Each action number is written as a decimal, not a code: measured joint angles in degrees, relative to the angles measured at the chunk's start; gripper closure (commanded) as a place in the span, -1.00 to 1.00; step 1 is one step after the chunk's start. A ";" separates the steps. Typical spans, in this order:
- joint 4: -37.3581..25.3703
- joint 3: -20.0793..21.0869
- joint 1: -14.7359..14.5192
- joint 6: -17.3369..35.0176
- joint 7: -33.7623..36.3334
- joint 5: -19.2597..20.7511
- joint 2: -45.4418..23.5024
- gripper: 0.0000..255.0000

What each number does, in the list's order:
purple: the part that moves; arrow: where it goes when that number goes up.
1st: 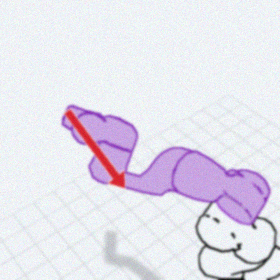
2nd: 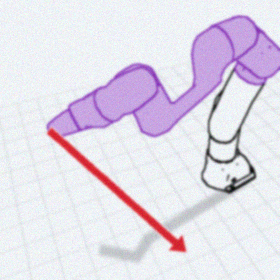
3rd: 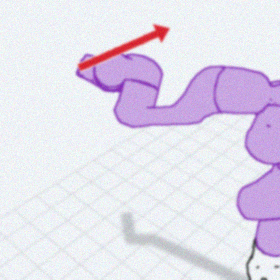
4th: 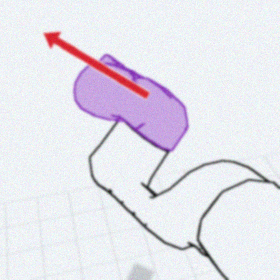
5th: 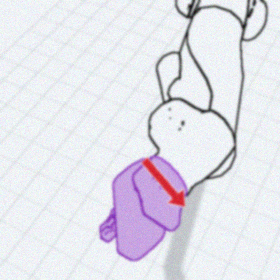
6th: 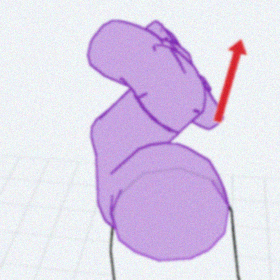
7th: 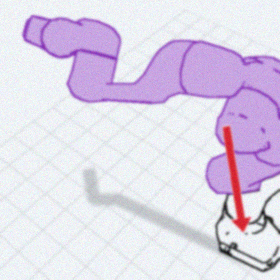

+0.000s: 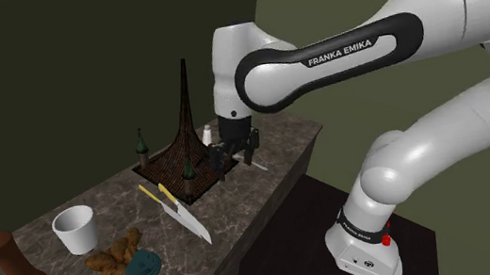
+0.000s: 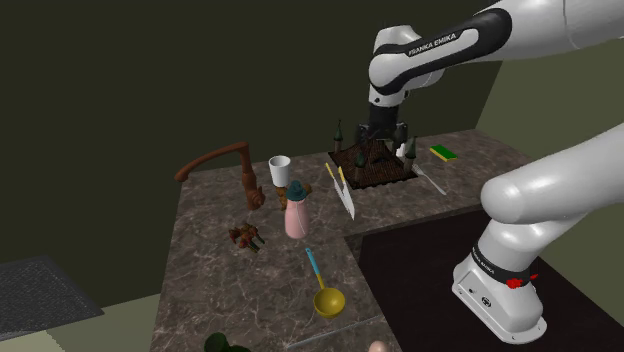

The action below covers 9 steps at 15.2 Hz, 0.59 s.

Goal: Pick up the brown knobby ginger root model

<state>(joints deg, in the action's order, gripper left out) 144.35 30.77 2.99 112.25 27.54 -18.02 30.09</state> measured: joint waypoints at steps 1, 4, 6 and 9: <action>-0.48 1.77 0.58 2.00 2.36 0.16 -2.10 -1.00; -2.49 6.55 2.87 7.12 9.65 2.02 -8.41 -1.00; -4.41 10.28 4.60 10.67 15.74 4.52 -13.65 -1.00; -8.15 14.89 7.95 15.70 25.89 11.96 -23.52 -1.00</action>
<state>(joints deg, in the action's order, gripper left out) 136.21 45.66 10.93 127.95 53.43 -6.06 6.57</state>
